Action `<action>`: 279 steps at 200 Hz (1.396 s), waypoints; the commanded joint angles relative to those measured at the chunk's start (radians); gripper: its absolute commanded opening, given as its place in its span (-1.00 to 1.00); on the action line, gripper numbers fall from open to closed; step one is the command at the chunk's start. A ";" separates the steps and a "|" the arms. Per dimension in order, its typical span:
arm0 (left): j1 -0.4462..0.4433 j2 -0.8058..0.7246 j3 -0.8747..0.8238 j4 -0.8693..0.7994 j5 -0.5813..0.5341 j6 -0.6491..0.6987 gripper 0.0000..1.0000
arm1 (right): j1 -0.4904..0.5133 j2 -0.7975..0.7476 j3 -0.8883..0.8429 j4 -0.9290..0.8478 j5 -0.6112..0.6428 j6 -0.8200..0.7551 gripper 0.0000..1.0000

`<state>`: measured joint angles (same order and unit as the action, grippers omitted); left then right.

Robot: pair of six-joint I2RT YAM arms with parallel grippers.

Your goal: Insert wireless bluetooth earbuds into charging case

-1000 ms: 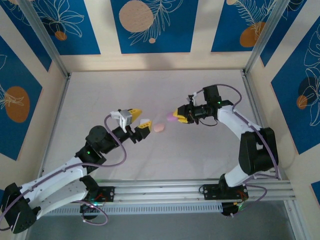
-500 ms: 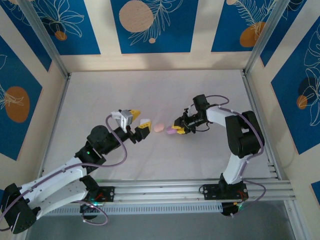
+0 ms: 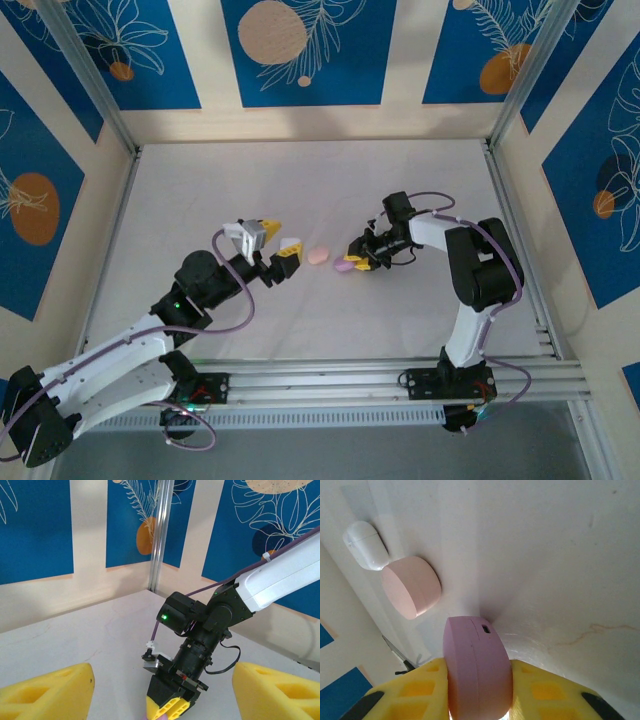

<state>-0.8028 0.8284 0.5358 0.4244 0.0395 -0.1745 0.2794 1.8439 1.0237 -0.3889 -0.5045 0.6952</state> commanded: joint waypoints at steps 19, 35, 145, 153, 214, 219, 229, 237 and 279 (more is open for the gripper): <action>-0.004 0.000 0.016 -0.004 -0.008 -0.003 0.45 | 0.002 0.005 -0.004 -0.063 0.059 -0.028 -0.20; -0.004 0.001 0.016 -0.003 -0.009 -0.003 0.45 | 0.000 -0.010 -0.002 -0.080 0.082 -0.031 -0.12; -0.002 -0.009 0.012 -0.138 -0.253 0.033 0.67 | -0.017 -0.460 0.061 -0.269 0.683 -0.139 0.13; 0.001 -0.008 0.010 -0.159 -0.310 0.044 0.74 | -0.020 -0.512 0.051 -0.245 0.775 -0.170 0.18; 0.190 0.009 -0.033 -0.234 -0.520 0.087 1.00 | -0.218 -0.694 -0.343 0.394 0.953 -0.458 0.83; 0.219 0.009 -0.043 -0.233 -0.521 0.086 1.00 | -0.249 -0.676 -0.356 0.417 0.897 -0.463 0.83; 0.271 0.010 -0.064 -0.223 -0.527 0.086 1.00 | -0.281 -0.648 -0.385 0.489 0.856 -0.470 0.83; 0.305 0.012 -0.080 -0.211 -0.540 0.095 1.00 | -0.298 -0.635 -0.425 0.575 0.800 -0.490 0.83; 0.437 0.064 -0.114 -0.188 -0.534 0.142 1.00 | -0.376 -0.474 -0.439 0.759 0.541 -0.539 0.77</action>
<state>-0.4175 0.8692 0.4385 0.2157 -0.4728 -0.0723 -0.0639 1.3117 0.5449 0.1829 0.2264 0.1993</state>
